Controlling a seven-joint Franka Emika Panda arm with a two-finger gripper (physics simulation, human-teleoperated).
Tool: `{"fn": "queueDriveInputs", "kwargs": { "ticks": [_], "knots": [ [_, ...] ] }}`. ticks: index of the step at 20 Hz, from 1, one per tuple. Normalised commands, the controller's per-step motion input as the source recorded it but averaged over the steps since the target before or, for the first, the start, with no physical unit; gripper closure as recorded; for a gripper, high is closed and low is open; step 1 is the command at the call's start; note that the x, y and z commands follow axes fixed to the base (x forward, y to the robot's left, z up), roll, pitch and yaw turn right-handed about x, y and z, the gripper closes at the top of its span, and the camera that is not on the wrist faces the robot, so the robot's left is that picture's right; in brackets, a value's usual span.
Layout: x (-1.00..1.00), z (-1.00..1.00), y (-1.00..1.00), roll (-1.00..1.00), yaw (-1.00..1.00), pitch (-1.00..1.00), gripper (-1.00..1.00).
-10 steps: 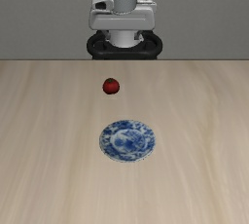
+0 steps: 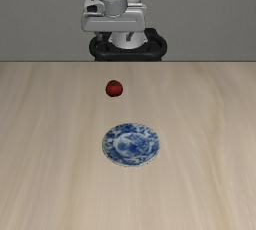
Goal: Pick the tomato and place it on the plate
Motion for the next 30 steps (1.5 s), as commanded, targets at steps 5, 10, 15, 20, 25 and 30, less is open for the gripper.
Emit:
{"fn": "queueDriveInputs", "kwargs": {
  "ticks": [5, 10, 15, 20, 25, 30],
  "knots": [
    [0.0, -1.0, 0.0, 0.0, 0.0, 0.0, -1.0],
    [0.0, -1.0, 0.0, 0.0, 0.0, 0.0, -1.0],
    [0.2, -0.8, 0.0, 0.0, 0.0, 0.0, -1.0],
    [0.0, 0.0, 0.0, 0.0, 0.0, 0.0, 1.0],
    [0.0, 0.2, 0.0, 0.0, 0.0, 0.0, 1.0],
    [0.0, 0.4, 0.0, 0.0, 0.0, 0.0, 1.0]
  ]
}}
